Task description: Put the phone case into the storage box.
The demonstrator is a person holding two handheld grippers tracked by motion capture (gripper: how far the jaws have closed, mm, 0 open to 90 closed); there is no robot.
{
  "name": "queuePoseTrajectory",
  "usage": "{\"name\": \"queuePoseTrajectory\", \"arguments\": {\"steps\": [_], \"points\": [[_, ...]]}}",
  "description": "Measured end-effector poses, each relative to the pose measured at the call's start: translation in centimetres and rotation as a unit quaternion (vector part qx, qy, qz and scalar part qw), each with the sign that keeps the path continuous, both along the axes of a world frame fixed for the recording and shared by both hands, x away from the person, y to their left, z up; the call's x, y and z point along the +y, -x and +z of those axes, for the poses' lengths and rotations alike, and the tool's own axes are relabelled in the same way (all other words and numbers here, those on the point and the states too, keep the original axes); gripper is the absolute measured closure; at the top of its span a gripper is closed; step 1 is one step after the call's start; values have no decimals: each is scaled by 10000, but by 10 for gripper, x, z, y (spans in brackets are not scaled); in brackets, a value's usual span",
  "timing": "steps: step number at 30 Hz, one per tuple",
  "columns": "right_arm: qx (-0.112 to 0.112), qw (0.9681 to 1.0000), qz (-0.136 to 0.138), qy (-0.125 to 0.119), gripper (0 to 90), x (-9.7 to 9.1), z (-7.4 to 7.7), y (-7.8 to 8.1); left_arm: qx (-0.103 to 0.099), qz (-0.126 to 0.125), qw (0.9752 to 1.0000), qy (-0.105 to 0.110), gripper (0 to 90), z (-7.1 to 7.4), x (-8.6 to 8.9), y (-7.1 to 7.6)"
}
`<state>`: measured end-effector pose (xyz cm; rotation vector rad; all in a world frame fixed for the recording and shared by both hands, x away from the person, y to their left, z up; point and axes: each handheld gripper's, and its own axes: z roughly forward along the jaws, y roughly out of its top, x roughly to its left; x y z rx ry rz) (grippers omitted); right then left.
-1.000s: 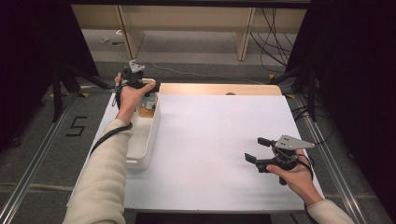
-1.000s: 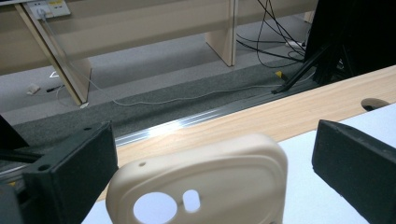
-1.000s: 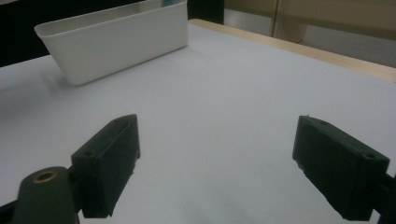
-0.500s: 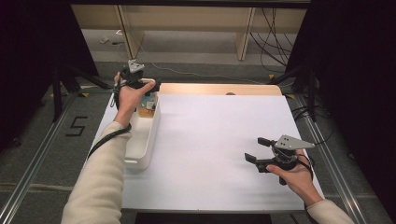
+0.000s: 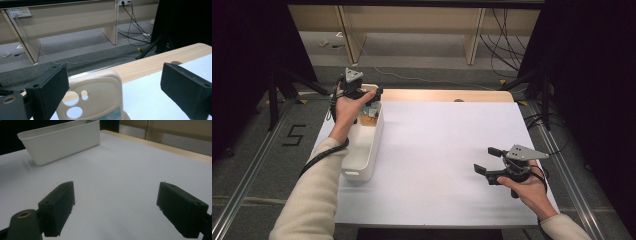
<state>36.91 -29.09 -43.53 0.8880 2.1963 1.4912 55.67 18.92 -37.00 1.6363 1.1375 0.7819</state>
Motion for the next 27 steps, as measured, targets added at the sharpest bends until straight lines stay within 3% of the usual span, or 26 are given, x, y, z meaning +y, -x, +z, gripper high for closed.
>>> {"name": "queuePoseTrajectory", "arguments": {"steps": [5,8,27], "points": [[-1,10000,-11,4,157,0,0,0,-70,-13,10000,-28,84,3,2,9],[0,10000,-9,5,157,0,0,0,-21,-40,10000,72,91,3,3,15],[-3,10000,-9,-1,157,1,1,0,-18,-380,9993,45,120,6,6,47]]}}
